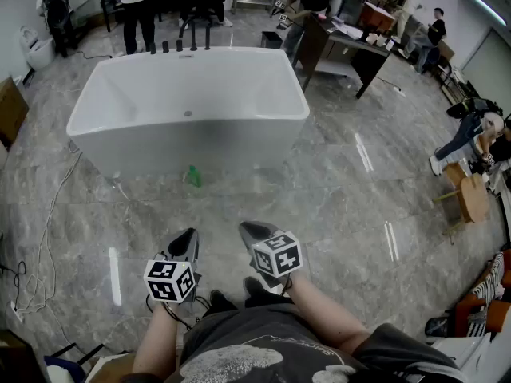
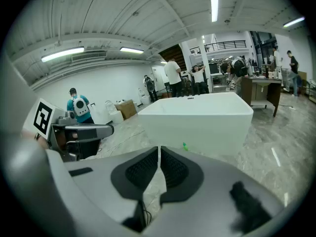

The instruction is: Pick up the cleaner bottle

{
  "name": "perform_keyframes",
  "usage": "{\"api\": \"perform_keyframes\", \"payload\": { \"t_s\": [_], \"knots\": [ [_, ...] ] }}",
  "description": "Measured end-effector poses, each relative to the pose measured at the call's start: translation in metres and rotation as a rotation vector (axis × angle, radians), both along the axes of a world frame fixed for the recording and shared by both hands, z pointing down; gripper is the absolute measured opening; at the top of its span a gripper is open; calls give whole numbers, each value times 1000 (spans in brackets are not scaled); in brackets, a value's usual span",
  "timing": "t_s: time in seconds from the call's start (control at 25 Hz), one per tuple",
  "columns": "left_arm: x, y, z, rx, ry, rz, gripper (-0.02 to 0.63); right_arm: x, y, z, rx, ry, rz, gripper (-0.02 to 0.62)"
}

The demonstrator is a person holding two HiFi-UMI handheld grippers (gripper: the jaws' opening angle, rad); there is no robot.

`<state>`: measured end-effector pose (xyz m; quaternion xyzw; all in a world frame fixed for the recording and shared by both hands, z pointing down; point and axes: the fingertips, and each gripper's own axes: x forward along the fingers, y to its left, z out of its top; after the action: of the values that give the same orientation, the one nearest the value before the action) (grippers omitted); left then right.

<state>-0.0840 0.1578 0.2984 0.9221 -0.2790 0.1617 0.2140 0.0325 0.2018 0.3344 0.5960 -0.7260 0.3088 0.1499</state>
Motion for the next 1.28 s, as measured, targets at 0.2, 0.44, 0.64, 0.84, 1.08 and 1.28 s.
{"api": "perform_keyframes", "payload": {
  "t_s": [0.2, 0.44, 0.64, 0.84, 1.08, 1.28],
  "knots": [
    [-2, -5, 1, 0, 3, 0, 29, -7, -7, 2, -4, 10, -23, 37],
    [-7, -13, 3, 1, 3, -10, 29, -11, -19, 4, -14, 22, -40, 35],
    [-35, -23, 9, -5, 7, -54, 29, -11, -28, 13, -7, -3, 42, 37],
    [-64, -40, 16, -13, 9, -107, 29, -10, -34, 23, -17, -33, 110, 38],
    [-65, -61, 15, -9, 12, -153, 29, 7, -62, 35, -32, -48, 131, 38],
    [-51, -85, 22, -13, -10, -214, 29, 30, -105, 43, -25, -63, 82, 38]
  ]
}}
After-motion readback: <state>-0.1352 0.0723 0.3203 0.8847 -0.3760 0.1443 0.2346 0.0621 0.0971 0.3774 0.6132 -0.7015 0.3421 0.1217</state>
